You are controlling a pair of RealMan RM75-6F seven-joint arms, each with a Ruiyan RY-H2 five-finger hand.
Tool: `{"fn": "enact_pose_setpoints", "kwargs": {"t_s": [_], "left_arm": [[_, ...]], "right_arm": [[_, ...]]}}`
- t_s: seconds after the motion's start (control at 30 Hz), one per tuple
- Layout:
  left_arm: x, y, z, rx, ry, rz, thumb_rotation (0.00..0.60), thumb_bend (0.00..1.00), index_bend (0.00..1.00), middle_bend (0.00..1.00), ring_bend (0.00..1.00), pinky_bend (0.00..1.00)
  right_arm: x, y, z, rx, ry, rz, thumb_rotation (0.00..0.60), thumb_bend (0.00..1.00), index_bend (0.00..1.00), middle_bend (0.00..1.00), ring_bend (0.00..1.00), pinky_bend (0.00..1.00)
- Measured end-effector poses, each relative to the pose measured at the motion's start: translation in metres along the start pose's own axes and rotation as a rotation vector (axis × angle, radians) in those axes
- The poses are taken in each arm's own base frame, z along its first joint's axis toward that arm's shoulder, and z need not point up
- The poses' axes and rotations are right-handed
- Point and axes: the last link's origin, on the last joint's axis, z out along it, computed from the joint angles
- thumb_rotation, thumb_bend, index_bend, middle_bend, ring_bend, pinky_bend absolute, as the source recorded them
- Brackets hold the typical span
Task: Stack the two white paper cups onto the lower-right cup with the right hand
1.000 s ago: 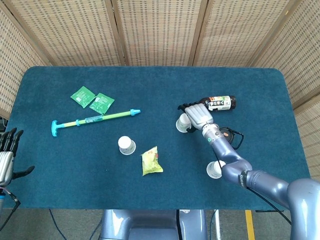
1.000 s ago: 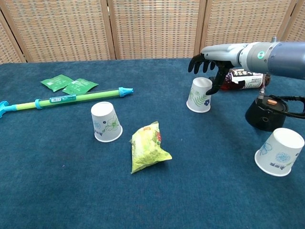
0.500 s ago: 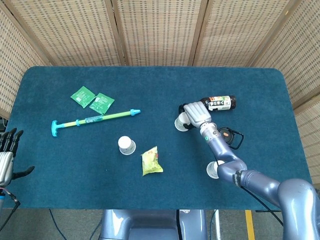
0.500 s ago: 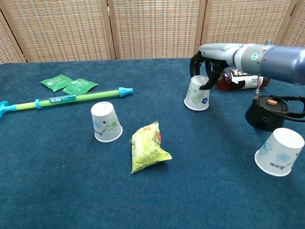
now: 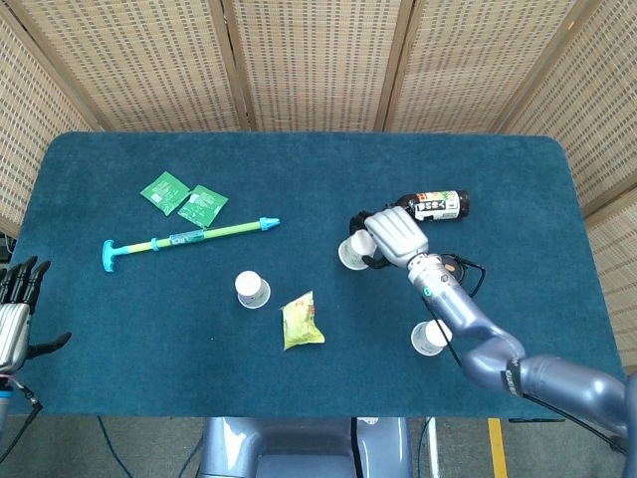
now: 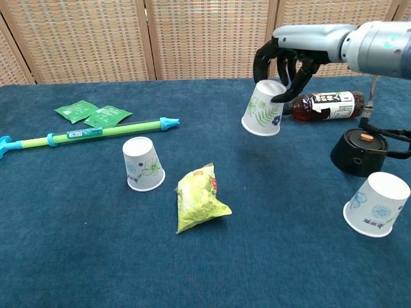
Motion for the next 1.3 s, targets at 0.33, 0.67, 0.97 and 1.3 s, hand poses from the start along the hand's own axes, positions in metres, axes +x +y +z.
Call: {"fn": "enact_pose_setpoints", "kwargs": {"t_s": [0.33,0.67,0.97,1.3], "left_arm": [[-0.001,0.003,-0.002,-0.021,-0.002,0.002,0.600,0.00,0.00,0.00,0.00,0.00],[0.001,0.003,-0.002,-0.020,0.005,0.003,0.600,0.00,0.00,0.00,0.00,0.00],[0.001,0.003,-0.003,-0.018,0.008,0.005,0.600,0.00,0.00,0.00,0.00,0.00],[0.000,0.004,-0.003,-0.020,0.006,0.009,0.600,0.00,0.00,0.00,0.00,0.00]], "right_arm": [[0.025,0.012,-0.104,0.036,-0.035,-0.081,0.600,0.52,0.47,0.54,0.55,0.53],[0.012,0.021,-0.158,0.041,-0.112,-0.117,0.600,0.53,0.47,0.54,0.55,0.53],[0.007,0.027,-0.171,0.033,-0.139,-0.147,0.600,0.53,0.47,0.54,0.55,0.53],[0.005,0.029,-0.183,0.027,-0.166,-0.143,0.600,0.53,0.47,0.54,0.55,0.53]]}}
